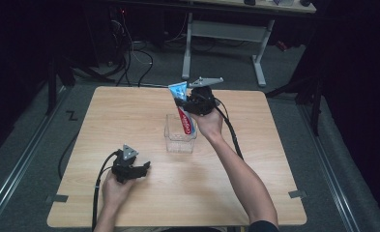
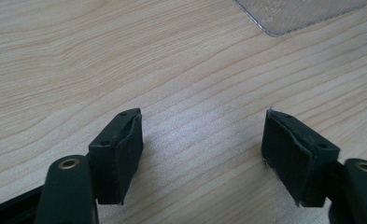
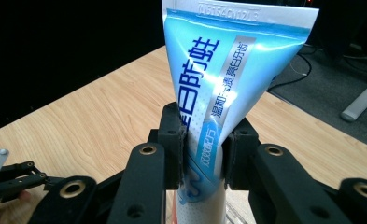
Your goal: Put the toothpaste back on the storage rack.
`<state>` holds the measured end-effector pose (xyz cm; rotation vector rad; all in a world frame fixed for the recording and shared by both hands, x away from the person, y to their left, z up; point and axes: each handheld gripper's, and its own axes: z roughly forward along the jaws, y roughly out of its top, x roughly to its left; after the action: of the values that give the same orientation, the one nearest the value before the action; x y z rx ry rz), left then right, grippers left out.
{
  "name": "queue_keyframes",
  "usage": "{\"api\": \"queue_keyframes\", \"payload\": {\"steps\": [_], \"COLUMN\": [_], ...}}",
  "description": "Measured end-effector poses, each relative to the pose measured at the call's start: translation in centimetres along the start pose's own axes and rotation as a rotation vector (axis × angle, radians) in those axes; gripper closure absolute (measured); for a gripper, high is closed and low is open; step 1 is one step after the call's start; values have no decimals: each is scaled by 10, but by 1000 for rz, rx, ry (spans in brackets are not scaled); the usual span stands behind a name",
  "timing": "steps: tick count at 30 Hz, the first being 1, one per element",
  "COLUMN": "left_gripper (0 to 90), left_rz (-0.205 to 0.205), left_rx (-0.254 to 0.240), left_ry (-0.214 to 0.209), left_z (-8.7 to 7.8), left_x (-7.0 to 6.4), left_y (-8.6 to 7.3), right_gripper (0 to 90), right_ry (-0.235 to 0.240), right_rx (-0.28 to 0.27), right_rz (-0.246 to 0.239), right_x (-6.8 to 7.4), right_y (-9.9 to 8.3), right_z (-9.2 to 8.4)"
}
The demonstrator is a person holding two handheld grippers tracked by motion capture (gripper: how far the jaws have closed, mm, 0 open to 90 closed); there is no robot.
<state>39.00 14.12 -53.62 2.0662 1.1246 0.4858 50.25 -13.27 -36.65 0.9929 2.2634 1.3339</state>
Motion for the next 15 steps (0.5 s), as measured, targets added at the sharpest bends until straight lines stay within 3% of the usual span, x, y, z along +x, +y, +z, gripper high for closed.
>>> {"api": "queue_keyframes", "payload": {"steps": [15], "left_gripper": [299], "left_rz": [0], "left_rx": [1], "left_ry": [1], "left_z": [0], "left_x": [0], "left_y": [0], "right_gripper": [725], "right_ry": [6], "right_rx": [46], "right_rz": [21], "right_x": [-1], "right_y": [-17], "right_z": [13]}}
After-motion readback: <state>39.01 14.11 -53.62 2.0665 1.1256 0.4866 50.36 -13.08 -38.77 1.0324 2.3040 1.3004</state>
